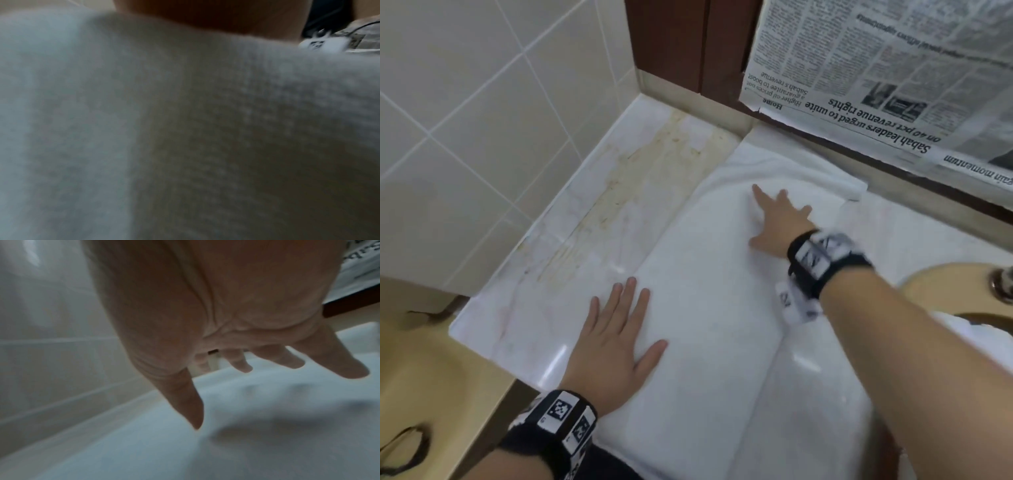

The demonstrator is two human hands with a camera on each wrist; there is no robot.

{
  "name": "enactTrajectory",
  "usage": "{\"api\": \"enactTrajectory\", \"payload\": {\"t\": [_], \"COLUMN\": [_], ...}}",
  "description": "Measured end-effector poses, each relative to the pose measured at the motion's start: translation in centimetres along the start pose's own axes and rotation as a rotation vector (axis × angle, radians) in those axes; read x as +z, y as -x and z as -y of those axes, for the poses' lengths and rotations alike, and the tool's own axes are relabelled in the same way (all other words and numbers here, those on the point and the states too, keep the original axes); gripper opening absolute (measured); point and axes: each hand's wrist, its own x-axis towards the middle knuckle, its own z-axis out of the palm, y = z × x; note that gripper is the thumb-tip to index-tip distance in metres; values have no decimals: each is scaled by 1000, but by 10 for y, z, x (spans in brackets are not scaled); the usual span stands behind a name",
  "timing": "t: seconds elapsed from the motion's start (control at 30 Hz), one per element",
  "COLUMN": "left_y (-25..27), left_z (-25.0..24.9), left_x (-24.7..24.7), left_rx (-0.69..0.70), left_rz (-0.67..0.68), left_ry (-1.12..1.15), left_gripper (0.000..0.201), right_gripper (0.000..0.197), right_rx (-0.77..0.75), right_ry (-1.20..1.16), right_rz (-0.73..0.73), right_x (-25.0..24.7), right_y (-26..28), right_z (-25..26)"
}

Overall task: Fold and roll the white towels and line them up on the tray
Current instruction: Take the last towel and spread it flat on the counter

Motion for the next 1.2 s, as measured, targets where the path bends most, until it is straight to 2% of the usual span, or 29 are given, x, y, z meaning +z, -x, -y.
{"api": "enactTrajectory", "payload": {"t": [0.07,0.13,0.2,0.3,0.4,0.5,0.6,0.7,0.77,0.83,0.97,1.07,1.2], "left_y": [0,-1,-1,-2,-5,-11,-16,-11,0,15,42,53,61], "left_z": [1,3,3,7,7,0,-5,-3,1,9,32,48,67], "left_x": [1,1,2,3,5,8,10,2,-8,-16,-15,-3,9], "left_rx": [5,14,31,62,70,37,7,15,115,294,591,710,791], "left_rz": [-29,-35,-30,-35,-42,-28,-20,-12,-23,-45,76,117,7], "left_ry": [17,21,13,-10,-55,-87,-62,-8,26,56,-13,-118,-97], "left_gripper": [83,83,84,83,74,67,66,69,70,69,82,85,67], "right_gripper": [98,102,113,118,117,115,101,82,78,82,100,96,75], "right_rx": [-93,-157,-154,-158,-146,-143,-120,-137,-167,-184,-188,-237,-285], "right_ry": [-44,-46,45,155,213,231,174,19,-55,-64,58,107,93], "right_rz": [-17,124,192,139,98,96,-4,-82,-63,-8,64,-45,-216], "right_x": [40,77,92,66,21,0,13,47,74,104,167,213,247], "right_y": [43,88,103,68,21,4,25,82,132,183,253,279,293], "right_z": [19,28,23,9,-9,-23,-16,1,7,9,-2,-11,-27]}}
